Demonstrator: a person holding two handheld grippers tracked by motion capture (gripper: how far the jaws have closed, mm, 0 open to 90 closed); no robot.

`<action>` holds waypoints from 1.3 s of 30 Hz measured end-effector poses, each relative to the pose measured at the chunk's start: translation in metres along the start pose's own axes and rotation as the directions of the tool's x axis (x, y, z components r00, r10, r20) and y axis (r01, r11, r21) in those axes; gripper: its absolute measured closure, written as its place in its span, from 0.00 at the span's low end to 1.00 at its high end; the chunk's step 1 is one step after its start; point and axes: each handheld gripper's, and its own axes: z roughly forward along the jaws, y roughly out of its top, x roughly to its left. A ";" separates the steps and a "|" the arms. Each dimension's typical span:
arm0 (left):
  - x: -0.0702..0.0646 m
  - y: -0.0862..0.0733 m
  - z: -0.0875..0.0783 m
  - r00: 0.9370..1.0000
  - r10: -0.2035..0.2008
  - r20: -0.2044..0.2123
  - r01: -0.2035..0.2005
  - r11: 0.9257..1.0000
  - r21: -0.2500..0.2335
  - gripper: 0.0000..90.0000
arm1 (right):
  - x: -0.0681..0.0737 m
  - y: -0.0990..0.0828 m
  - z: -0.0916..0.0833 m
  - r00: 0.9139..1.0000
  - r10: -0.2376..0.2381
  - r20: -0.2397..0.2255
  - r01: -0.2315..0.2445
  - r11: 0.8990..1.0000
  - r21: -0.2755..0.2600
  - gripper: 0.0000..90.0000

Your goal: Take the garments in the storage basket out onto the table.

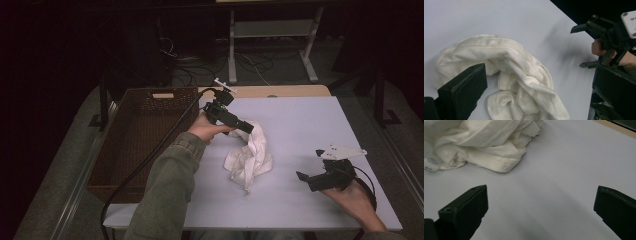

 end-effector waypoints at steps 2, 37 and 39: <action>-0.001 -0.002 -0.011 1.000 0.014 -0.014 -0.014 1.000 -0.007 0.00 | 0.000 0.000 0.000 1.000 0.001 0.001 -0.001 1.000 0.001 0.00; 0.005 -0.052 -0.079 0.990 0.035 -0.136 -0.051 0.992 -0.118 0.00 | -0.002 -0.001 -0.001 1.000 0.023 -0.006 -0.023 1.000 -0.010 0.00; 0.005 -0.053 -0.081 0.990 0.033 -0.138 -0.049 0.992 -0.120 0.00 | -0.002 -0.001 -0.001 1.000 0.023 -0.007 -0.023 1.000 -0.010 0.00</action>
